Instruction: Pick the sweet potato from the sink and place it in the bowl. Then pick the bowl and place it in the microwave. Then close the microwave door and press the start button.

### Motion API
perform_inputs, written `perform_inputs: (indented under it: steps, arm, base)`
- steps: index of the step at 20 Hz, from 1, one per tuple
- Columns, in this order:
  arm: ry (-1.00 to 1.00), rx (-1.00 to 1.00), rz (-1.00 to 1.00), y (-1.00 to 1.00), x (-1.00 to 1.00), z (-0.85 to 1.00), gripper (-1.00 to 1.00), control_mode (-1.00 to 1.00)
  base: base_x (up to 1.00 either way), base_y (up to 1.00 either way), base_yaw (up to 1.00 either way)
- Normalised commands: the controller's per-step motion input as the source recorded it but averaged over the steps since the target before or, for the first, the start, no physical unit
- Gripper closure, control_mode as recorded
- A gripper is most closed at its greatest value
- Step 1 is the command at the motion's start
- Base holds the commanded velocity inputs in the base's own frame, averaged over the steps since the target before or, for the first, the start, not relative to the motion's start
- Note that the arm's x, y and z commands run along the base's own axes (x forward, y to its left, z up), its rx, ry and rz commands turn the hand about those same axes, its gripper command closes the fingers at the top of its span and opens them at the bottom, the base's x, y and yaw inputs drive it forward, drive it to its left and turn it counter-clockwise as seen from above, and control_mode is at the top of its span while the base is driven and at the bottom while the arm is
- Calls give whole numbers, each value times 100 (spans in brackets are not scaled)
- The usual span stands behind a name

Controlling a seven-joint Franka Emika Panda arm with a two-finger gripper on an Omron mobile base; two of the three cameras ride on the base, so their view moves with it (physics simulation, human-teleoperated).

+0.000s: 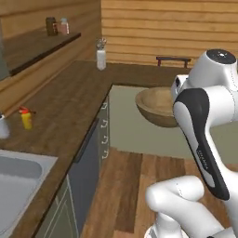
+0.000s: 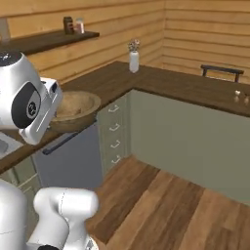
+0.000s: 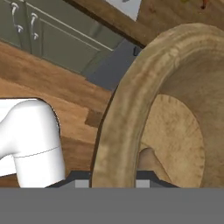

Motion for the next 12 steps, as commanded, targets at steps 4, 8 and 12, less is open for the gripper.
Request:
perform_inputs:
  steps: [4, 8, 12]
  arm:
    - [0, 0, 0, 0, 0, 0, 100, 100]
    - [0, 0, 0, 0, 0, 0, 100, 100]
    - [0, 0, 0, 0, 0, 0, 100, 100]
  base:
    - [0, 0, -85]
    - [0, 0, -89]
    - [0, 0, -91]
